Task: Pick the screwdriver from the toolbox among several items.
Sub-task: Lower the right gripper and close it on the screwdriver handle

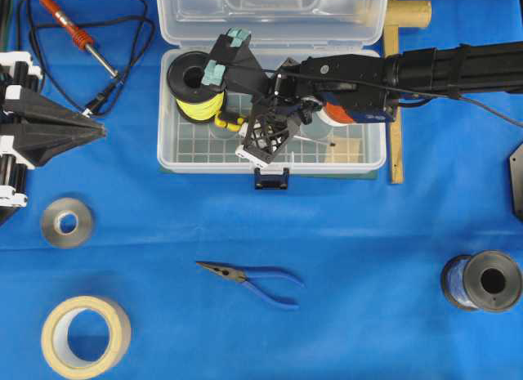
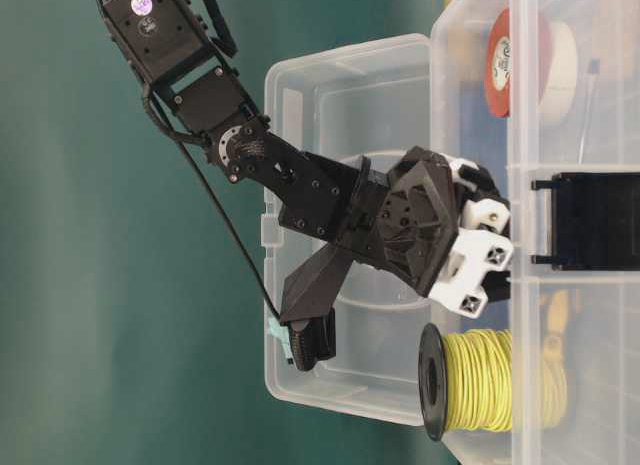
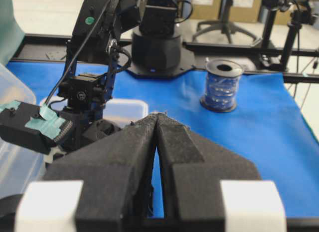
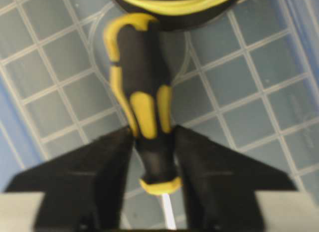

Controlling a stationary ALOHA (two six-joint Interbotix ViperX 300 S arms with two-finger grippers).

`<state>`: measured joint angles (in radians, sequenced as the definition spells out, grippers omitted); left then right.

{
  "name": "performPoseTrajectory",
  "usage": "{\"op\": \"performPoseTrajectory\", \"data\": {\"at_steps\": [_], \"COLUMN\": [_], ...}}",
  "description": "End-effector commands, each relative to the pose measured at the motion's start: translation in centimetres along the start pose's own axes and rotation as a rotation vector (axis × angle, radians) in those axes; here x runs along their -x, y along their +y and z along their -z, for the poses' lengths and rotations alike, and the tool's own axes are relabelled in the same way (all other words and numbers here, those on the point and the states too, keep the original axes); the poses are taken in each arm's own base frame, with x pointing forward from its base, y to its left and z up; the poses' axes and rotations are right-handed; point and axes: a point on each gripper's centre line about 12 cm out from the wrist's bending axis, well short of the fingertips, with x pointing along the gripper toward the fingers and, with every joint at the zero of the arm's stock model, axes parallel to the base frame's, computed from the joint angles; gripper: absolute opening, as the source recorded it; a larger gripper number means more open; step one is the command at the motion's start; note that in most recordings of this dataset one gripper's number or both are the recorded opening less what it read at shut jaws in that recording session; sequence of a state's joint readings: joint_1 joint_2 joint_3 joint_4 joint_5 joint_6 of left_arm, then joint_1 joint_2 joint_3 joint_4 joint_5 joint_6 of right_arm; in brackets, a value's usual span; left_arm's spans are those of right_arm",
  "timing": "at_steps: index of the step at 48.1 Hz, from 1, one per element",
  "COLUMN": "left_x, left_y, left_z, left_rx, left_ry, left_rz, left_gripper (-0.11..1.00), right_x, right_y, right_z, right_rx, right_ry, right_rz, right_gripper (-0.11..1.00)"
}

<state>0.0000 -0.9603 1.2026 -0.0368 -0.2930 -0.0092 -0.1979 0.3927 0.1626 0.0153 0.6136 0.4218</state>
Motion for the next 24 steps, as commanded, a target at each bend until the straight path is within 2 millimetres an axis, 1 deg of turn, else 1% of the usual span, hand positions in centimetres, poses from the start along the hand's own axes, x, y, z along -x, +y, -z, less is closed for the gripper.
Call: {"op": "performPoseTrajectory", "data": {"at_steps": [1, 8, 12, 16, 24], "left_x": [-0.1, -0.1, -0.1, 0.0, -0.1], "left_y": [0.1, 0.1, 0.1, 0.1, 0.1], "left_z": [-0.4, -0.2, -0.2, -0.3, -0.3], "left_rx": [0.006, 0.007, 0.007, 0.007, 0.010], "left_ry": [-0.012, -0.008, -0.009, -0.011, -0.012], "left_rz": [-0.003, -0.003, -0.003, -0.003, -0.004], "left_gripper": [0.00, 0.00, 0.00, 0.00, 0.00], "right_x": [1.2, 1.7, 3.1, 5.3, 11.7], "right_y": [0.4, 0.5, 0.6, 1.0, 2.2], "right_z": [-1.1, -1.2, -1.4, -1.6, -1.6], "right_rx": [-0.001, -0.007, -0.010, -0.008, -0.021], "right_ry": [-0.040, -0.044, -0.051, -0.063, -0.102], "right_rz": [-0.017, -0.023, -0.028, -0.036, -0.067], "right_gripper": [0.25, 0.26, 0.26, 0.26, 0.26]}}
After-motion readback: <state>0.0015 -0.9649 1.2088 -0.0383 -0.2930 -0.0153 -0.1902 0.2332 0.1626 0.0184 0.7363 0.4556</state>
